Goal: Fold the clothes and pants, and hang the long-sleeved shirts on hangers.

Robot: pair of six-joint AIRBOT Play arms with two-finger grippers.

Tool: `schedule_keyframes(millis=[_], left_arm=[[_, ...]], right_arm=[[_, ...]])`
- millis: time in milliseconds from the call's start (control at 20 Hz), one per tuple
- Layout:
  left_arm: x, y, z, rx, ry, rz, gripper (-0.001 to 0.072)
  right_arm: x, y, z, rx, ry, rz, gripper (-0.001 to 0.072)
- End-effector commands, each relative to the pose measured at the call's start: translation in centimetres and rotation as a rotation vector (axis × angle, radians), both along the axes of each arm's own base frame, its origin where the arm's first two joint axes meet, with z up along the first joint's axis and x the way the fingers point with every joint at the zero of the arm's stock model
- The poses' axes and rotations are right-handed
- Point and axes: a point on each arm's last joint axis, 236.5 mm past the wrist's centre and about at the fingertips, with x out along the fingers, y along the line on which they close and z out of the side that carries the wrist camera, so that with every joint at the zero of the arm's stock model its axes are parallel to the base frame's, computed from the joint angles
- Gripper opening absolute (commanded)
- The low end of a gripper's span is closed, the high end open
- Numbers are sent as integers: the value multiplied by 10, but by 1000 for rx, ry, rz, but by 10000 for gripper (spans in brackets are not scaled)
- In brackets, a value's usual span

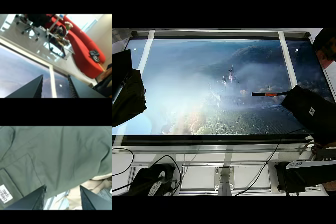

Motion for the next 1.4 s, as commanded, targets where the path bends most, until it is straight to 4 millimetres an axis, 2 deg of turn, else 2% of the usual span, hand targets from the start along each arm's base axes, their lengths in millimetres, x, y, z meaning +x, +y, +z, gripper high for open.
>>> schedule_keyframes(millis=[0,50,100,150,200,250,300,350,400,450,500,600,700,800,850,1050,1350], left_arm=[[1,2,3,11,-15,9,360],[1,4,5,25,-28,19,360],[1,7,9,51,-47,35,353],[2,9,12,58,-64,43,300],[3,10,17,55,-86,49,209],[4,14,20,55,-100,62,185],[6,20,22,58,-109,81,185],[8,29,23,59,-111,110,184],[10,39,21,59,-105,140,146],[13,49,20,52,-98,169,49],[15,57,18,38,-91,191,23],[19,67,16,24,-77,216,23],[26,67,14,27,-50,213,22],[33,65,5,32,2,205,23],[36,65,1,33,17,203,23],[37,65,-1,34,28,202,23],[37,65,-2,34,28,202,23]], right_arm=[[14,6,5,3,-42,30,475],[29,10,9,1,-92,60,440],[52,19,15,3,-170,104,332],[82,30,23,10,-276,143,220],[115,46,34,26,-396,188,156],[152,69,49,60,-532,252,110],[190,98,69,112,-680,321,75],[221,129,89,164,-810,389,9],[248,164,112,231,-935,458,7],[268,199,135,291,-1040,533,7],[282,230,154,337,-1121,604,7],[297,292,185,434,-1236,733,6],[299,352,207,538,-1303,857,6],[298,398,216,608,-1329,950,6],[299,413,215,613,-1324,985,7],[298,441,210,637,-1297,1031,7],[298,445,211,644,-1295,1038,7]])
